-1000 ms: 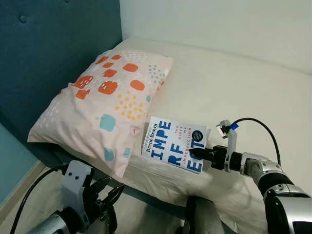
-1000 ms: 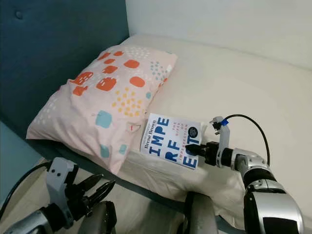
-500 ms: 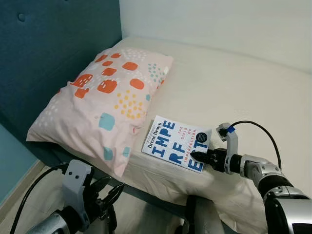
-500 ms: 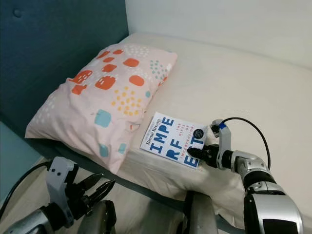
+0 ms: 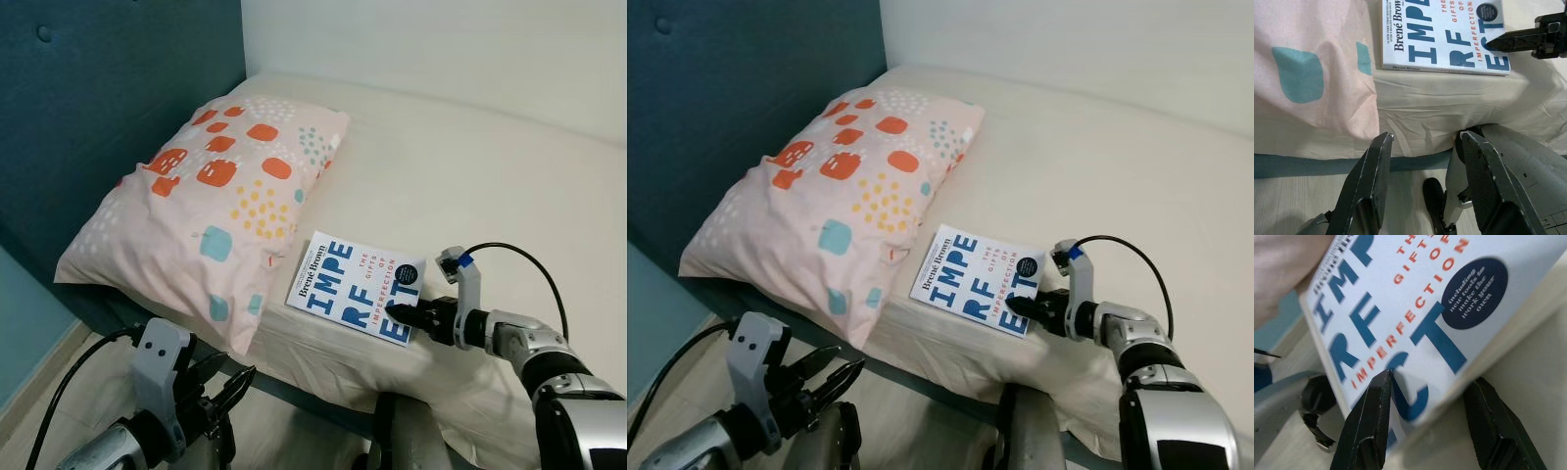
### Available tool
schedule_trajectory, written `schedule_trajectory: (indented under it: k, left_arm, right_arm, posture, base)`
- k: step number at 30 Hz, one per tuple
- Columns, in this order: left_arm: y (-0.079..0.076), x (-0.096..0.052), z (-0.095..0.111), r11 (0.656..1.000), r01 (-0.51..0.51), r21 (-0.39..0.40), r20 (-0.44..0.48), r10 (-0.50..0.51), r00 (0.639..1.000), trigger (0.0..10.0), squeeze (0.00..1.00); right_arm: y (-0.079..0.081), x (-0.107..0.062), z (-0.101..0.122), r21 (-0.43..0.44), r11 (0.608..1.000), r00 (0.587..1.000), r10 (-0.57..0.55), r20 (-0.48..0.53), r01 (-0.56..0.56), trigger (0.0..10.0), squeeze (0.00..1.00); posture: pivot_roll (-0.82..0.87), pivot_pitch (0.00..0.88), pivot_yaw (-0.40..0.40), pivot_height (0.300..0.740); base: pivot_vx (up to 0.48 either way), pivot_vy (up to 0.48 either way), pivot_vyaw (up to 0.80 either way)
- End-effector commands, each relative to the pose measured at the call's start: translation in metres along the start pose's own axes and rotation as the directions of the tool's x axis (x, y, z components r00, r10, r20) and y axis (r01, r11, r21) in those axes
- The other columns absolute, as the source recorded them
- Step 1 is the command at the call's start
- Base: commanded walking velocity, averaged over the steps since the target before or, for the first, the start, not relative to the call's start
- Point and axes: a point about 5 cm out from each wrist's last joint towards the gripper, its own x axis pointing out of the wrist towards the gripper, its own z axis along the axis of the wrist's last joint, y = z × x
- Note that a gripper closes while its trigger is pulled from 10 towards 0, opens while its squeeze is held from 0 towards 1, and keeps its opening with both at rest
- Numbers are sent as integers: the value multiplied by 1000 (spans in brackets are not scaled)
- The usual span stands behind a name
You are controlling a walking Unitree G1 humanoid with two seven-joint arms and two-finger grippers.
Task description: Clean up the room
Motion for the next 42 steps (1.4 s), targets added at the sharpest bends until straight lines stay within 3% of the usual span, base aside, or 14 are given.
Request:
schedule_trajectory:
  k: [1, 14, 19, 22, 25, 30, 35, 41, 42]
  left_arm:
    - [-3, 0, -7, 1000, 7, -22, -27, -7, 1000, 10000, 0]
    - [-5, 6, -8, 999, 30, -35, -23, -31, 999, 10000, 0]
    - [-6, 11, -10, 998, 35, -43, -13, -36, 999, 10000, 0]
    - [-4, 17, -12, 998, 27, -52, 5, -27, 1000, 10000, 0]
    - [-4, 18, -12, 998, 26, -55, 9, -26, 1000, 10000, 0]
    - [-8, 26, -11, 996, 54, -66, 35, -52, 998, 10000, 0]
    - [-18, 32, -4, 991, 123, -58, 65, -120, 991, 10000, 0]
    - [-29, 41, 4, 986, 160, -40, 105, -155, 982, 10000, 0]
    - [-29, 44, 3, 986, 160, -41, 107, -155, 982, 10000, 0]
  right_arm:
    - [-10, -13, -19, 22, 998, 996, -50, -74, 52, 10000, 0]
    - [-24, -35, -29, 41, 994, 990, -96, -103, 101, 10000, 0]
    - [-31, -48, -23, 58, 991, 991, -117, -59, 120, 10000, 0]
    - [-29, -55, -7, 79, 997, 1000, -12, 29, 9, 10000, 0]
    - [-28, -56, -4, 78, 996, 999, 27, 45, -31, 10000, 0]
    - [-11, -51, 0, 18, 965, 963, 262, 57, -263, 10000, 0]
    - [5, -43, 3, -28, 925, 920, 379, 100, -378, 10000, 0]
    - [34, -25, 5, -158, 921, 912, 379, 159, -356, 10000, 0]
    - [46, -17, 4, -210, 916, 908, 380, 174, -342, 10000, 0]
  posture:
    - [210, 341, -57, 529]
    - [183, 320, -44, 529]
    - [163, 298, -51, 529]
    - [133, 263, -59, 529]
    - [133, 263, -59, 529]
    - [106, 213, -64, 529]
    - [97, 200, -69, 529]
    - [85, 186, -69, 529]
    - [78, 180, -68, 529]
  base:
    - [0, 0, 0]
    - [0, 0, 0]
    - [0, 0, 0]
    - [0, 0, 0]
    - [0, 0, 0]
    - [0, 0, 0]
    - [0, 0, 0]
    - [0, 0, 0]
    - [0, 0, 0]
